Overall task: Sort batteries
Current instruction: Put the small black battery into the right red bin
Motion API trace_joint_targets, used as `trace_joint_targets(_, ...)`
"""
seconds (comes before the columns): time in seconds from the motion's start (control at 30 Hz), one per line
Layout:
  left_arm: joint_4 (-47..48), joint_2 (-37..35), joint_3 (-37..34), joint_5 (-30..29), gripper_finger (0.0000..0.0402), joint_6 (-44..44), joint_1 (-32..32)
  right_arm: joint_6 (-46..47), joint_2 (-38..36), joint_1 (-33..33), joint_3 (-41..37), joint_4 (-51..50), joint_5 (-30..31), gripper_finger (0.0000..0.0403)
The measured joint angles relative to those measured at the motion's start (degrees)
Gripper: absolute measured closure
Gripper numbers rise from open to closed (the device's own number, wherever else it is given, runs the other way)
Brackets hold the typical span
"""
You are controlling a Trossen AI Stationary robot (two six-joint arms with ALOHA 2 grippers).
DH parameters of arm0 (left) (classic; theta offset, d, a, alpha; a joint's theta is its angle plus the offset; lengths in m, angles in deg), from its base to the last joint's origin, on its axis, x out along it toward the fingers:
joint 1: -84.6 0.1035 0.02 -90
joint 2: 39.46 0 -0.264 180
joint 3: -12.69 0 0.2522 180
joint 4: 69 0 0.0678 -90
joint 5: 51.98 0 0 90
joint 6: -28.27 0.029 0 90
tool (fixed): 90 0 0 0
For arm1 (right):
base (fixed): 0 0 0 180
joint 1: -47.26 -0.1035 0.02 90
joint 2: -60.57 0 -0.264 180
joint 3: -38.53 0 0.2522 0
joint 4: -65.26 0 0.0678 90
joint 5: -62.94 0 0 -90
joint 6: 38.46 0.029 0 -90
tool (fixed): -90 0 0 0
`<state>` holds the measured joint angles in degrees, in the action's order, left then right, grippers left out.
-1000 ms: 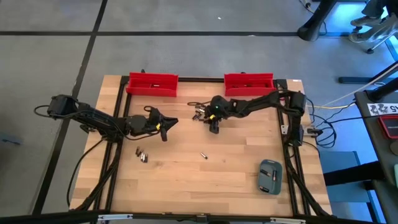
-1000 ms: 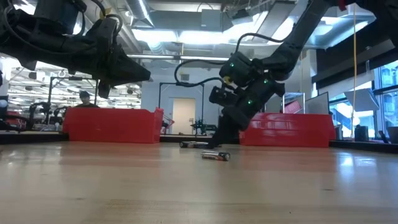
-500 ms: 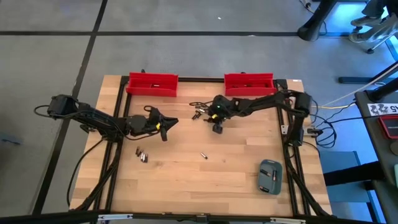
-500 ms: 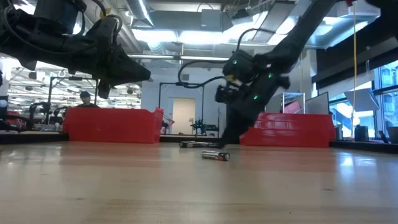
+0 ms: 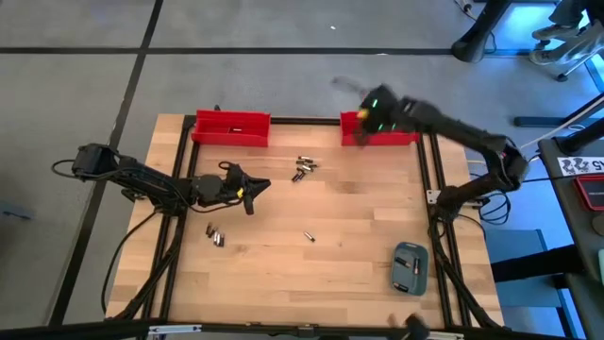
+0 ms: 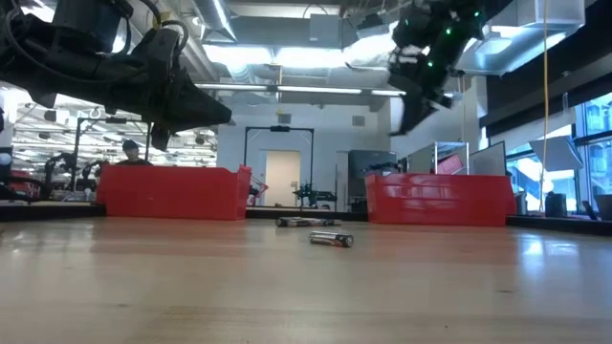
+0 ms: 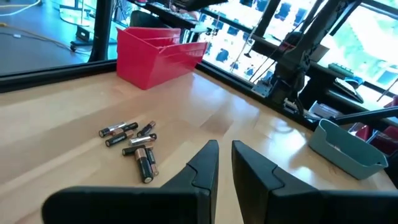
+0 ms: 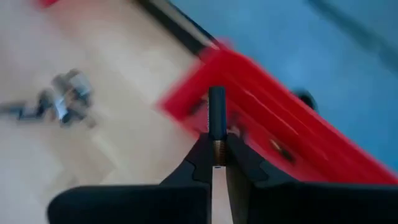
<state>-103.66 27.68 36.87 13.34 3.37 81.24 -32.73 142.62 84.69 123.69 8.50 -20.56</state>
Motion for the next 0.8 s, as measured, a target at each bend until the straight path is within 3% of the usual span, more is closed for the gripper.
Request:
trace_joint_targets(0.13, 0.57, 0.00, 0.00, 0.00, 0.0366, -0.01, 0.00, 6.17, 4.10, 10.43, 6.71, -10.39, -7.68, 0.0388)
trace_joint_targets(0.27, 2.90, 0.00, 0.00, 0.02, 0.0366, -1.66, -0.09, 8.59, 9.77, 15.19, 9.20, -16.22, -12.48, 0.0385)
trace_joint_targets(0.57, 5.66, 0.00, -0.02, 0.02, 0.0366, -3.68, -0.09, 11.50, 20.17, 16.58, 9.30, -13.66, -15.14, 0.0388)
trace_joint_targets(0.8, 5.86, 0.00, -0.02, 0.02, 0.0366, -3.86, -0.09, 13.84, 24.28, 16.60, 9.28, -11.77, -14.57, 0.0382)
